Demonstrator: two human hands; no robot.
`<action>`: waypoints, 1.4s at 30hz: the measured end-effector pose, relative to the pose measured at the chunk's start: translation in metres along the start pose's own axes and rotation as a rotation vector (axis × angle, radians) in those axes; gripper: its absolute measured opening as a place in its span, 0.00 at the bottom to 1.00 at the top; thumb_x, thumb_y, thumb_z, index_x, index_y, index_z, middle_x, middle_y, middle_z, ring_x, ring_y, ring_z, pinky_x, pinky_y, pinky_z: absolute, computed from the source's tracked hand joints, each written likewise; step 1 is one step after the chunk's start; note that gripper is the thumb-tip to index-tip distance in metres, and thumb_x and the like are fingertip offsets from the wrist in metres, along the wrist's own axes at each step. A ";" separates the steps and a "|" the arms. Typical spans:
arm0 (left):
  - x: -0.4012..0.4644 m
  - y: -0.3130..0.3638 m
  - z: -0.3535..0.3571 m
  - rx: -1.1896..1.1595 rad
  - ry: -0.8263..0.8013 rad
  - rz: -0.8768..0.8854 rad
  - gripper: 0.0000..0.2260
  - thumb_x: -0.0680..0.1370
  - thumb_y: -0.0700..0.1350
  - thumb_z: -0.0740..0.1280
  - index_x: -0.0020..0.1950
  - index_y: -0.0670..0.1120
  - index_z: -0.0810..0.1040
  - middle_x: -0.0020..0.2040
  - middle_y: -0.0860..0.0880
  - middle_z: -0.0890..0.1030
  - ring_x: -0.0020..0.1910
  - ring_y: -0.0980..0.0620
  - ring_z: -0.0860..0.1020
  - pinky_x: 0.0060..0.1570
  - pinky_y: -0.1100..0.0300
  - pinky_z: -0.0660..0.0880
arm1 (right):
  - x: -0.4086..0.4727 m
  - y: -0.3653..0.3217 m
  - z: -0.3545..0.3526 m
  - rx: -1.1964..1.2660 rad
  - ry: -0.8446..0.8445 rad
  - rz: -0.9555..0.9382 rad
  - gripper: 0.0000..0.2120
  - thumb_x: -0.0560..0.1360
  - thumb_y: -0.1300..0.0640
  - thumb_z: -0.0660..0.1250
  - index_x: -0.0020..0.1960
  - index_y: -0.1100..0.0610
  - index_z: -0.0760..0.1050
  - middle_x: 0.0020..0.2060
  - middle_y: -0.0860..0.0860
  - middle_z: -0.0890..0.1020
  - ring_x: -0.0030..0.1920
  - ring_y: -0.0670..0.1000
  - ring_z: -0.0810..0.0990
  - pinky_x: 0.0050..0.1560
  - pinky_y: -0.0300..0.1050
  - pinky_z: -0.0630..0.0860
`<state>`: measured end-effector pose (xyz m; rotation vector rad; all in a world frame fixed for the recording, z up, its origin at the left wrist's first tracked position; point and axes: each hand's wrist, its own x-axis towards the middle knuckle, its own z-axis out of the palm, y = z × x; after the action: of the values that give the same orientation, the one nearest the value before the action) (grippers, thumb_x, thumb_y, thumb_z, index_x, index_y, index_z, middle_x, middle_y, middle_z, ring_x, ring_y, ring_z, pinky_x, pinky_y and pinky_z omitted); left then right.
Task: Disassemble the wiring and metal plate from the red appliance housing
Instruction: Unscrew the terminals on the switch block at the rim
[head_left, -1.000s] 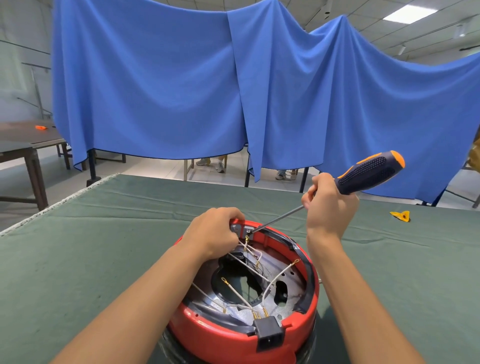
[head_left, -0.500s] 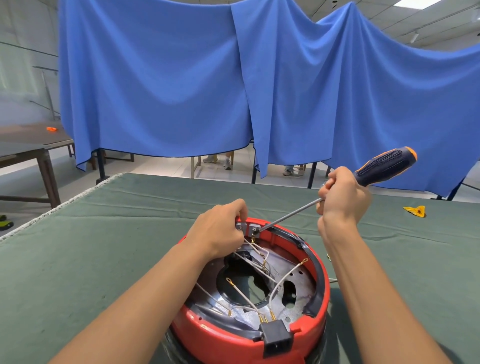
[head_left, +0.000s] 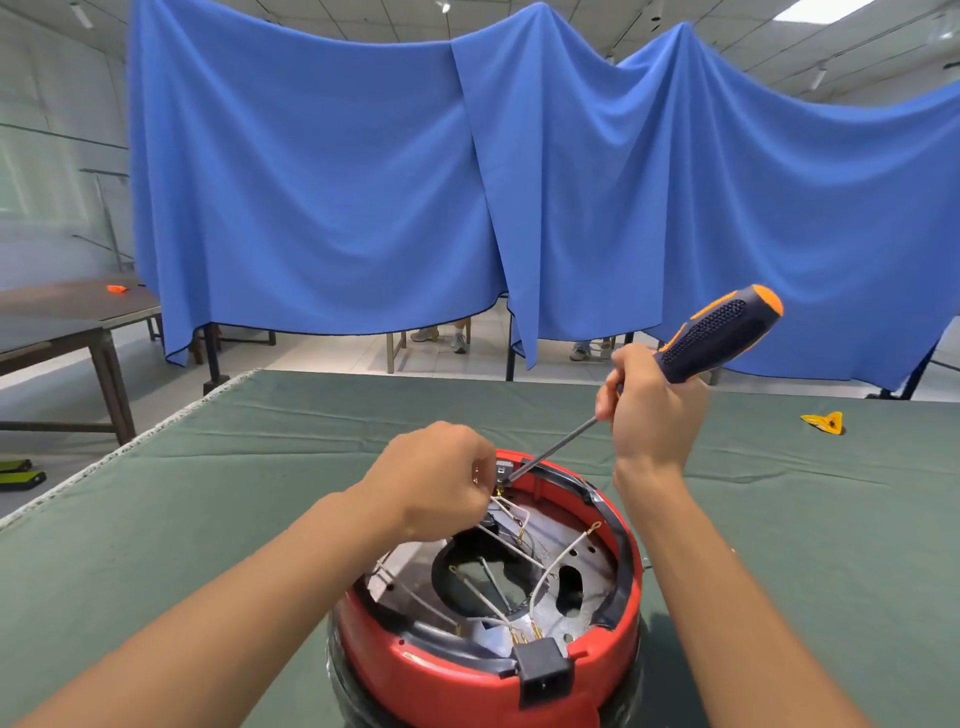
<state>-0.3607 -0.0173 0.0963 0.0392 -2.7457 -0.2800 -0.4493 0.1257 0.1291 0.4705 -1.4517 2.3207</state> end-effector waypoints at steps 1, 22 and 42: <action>-0.004 0.003 -0.003 0.061 -0.084 0.011 0.08 0.68 0.43 0.62 0.39 0.54 0.79 0.38 0.56 0.78 0.43 0.52 0.76 0.36 0.61 0.66 | -0.003 0.000 0.001 -0.004 -0.013 -0.009 0.19 0.67 0.62 0.62 0.18 0.54 0.64 0.14 0.46 0.66 0.18 0.48 0.65 0.22 0.33 0.63; -0.012 0.024 0.010 0.451 -0.331 0.175 0.03 0.69 0.45 0.64 0.36 0.47 0.73 0.40 0.46 0.80 0.41 0.42 0.77 0.35 0.56 0.68 | -0.025 0.019 -0.005 -0.074 -0.073 -0.017 0.19 0.70 0.66 0.62 0.21 0.60 0.68 0.16 0.50 0.72 0.22 0.43 0.70 0.28 0.29 0.69; 0.027 0.036 -0.012 -1.323 0.314 -0.385 0.07 0.72 0.37 0.70 0.34 0.39 0.80 0.28 0.44 0.78 0.19 0.51 0.68 0.20 0.65 0.64 | 0.006 -0.040 -0.024 -0.075 -0.392 -0.207 0.06 0.73 0.58 0.72 0.38 0.55 0.78 0.29 0.49 0.80 0.26 0.45 0.74 0.30 0.34 0.70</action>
<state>-0.3805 0.0139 0.1242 0.2221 -1.7530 -1.8839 -0.4381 0.1644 0.1536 1.0482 -1.5641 2.0800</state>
